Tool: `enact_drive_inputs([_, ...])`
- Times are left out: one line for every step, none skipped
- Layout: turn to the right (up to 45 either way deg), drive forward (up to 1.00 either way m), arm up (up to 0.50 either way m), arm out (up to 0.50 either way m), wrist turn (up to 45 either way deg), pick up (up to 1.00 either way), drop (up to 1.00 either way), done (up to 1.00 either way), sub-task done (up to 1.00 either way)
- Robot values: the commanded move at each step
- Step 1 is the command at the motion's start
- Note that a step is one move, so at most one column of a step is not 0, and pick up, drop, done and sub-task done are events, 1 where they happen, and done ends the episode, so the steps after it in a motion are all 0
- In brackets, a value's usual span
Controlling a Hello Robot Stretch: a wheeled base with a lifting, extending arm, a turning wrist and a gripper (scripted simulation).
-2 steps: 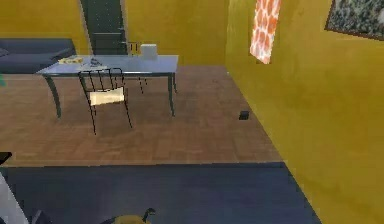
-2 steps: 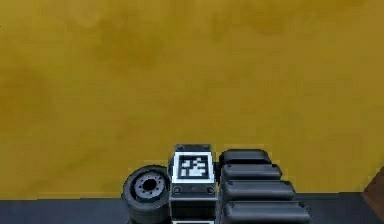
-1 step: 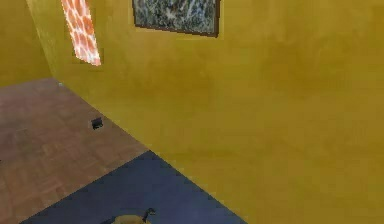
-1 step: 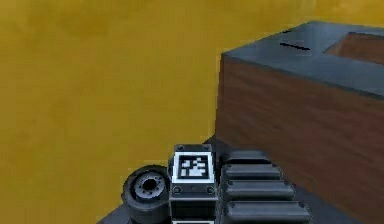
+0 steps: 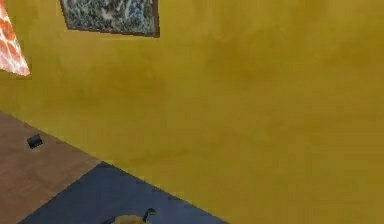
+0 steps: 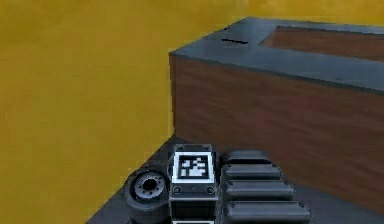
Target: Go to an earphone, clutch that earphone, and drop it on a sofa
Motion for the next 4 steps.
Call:
enact_drive_inputs([0.0, 0.3, 0.0, 0.0, 0.0, 0.0, 0.0, 0.0, 0.0])
enact_drive_inputs([-45.0, 0.0, 0.0, 0.0, 0.0, 0.0, 0.0, 0.0, 0.0])
enact_drive_inputs([-9.0, 0.0, 0.0, 0.0, 0.0, 0.0, 0.0, 0.0, 0.0])
enact_drive_inputs([0.0, 0.45, 0.0, 0.0, 0.0, 0.0, 0.0, 0.0, 0.0])
